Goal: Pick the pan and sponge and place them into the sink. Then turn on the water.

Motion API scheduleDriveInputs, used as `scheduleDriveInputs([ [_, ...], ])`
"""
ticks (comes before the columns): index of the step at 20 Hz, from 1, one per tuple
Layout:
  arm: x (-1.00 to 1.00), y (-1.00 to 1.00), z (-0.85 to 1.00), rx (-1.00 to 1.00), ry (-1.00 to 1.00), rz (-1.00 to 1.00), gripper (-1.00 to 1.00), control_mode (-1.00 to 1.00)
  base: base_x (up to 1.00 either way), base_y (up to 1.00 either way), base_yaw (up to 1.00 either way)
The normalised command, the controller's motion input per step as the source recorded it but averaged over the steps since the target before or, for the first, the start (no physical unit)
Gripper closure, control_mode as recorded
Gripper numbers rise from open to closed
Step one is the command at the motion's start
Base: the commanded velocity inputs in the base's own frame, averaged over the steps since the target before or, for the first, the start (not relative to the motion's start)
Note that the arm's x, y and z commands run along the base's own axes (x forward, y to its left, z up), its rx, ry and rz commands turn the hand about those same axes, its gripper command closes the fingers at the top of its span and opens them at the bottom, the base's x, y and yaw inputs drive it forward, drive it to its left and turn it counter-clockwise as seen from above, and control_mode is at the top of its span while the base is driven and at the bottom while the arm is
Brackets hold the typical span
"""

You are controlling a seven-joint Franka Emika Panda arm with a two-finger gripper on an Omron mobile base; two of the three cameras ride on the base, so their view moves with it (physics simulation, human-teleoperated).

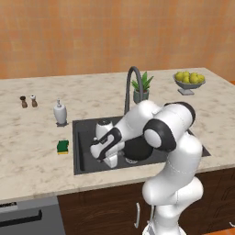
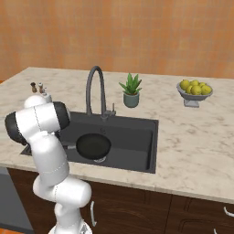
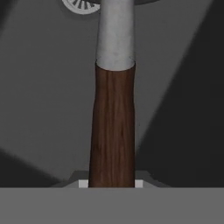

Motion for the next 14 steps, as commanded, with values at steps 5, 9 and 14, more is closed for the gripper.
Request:
scheduleDriveInputs([
  [5,0.35,0.00,-0.14,0.00,0.00,0.00,1.00,-1.00,0.00,0.00,0.00],
  [9,0.46,-0.01,-0.16,0.00,-0.01,0.00,1.00,-1.00,0.00,0.00,0.00],
  [14,0.25,-0.19,-0.43,0.03,-0.05,0.00,1.00,-1.00,0.00,0.00,0.00],
])
